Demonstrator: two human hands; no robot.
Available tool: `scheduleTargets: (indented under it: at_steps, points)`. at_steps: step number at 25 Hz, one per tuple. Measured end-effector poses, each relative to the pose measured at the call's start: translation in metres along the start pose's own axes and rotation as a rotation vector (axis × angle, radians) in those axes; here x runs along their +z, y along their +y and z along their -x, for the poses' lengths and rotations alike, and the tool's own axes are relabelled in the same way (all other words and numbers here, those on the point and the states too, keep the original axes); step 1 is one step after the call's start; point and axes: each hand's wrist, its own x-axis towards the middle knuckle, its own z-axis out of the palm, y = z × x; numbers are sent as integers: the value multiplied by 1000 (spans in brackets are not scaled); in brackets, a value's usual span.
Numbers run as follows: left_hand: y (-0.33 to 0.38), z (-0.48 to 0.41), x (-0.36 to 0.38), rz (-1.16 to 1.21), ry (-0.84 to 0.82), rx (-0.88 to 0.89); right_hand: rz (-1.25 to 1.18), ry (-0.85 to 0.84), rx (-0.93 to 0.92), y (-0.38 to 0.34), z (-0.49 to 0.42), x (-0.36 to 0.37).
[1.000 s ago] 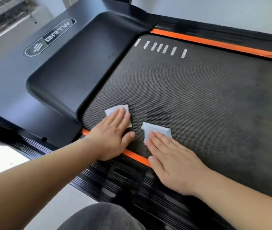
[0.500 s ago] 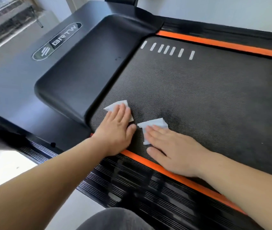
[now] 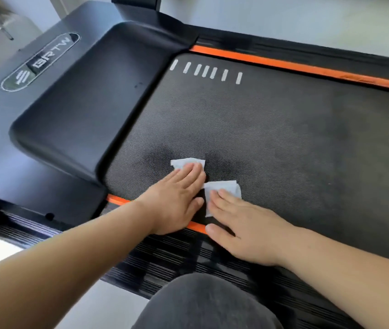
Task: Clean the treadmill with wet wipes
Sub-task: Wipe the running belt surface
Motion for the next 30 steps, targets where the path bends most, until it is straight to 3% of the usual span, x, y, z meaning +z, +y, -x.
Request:
scheduleTargets:
  at_steps: [2,6,9,11,15,19,21,23,24,28,30]
  points:
    - [-16,-8,-2,-32,-11,-21,28,-14,5,4,2,-4]
    - [-27,-22,0,27,56,-361,8,124,165,18,-33,-6]
    - [12,-14,10,65,40,-169,-7,162,249,27,-58,-6]
    - [9,1,11,11,-13,-155,4,147,151,25,-61,-6]
    - [-28,22,1,38,-40,-572,65,64,-143,-6,-56,-5]
    - [2,44,6,6,-58,-293,101,9,-335,-21,-46,4]
    - [-16,43,-1,0,-61,-409,109,42,-351,-9,-37,5]
    - [-28,37,-13,96,-70,-645,113,99,-298,0,-31,6]
    - [-25,34,-13,130,-61,-680,88,138,-224,2,-31,9]
    - [7,38,5,101,-12,-541,7,278,72,-15,-45,22]
    - [-12,36,3,101,-29,-560,39,265,12,-25,-55,22]
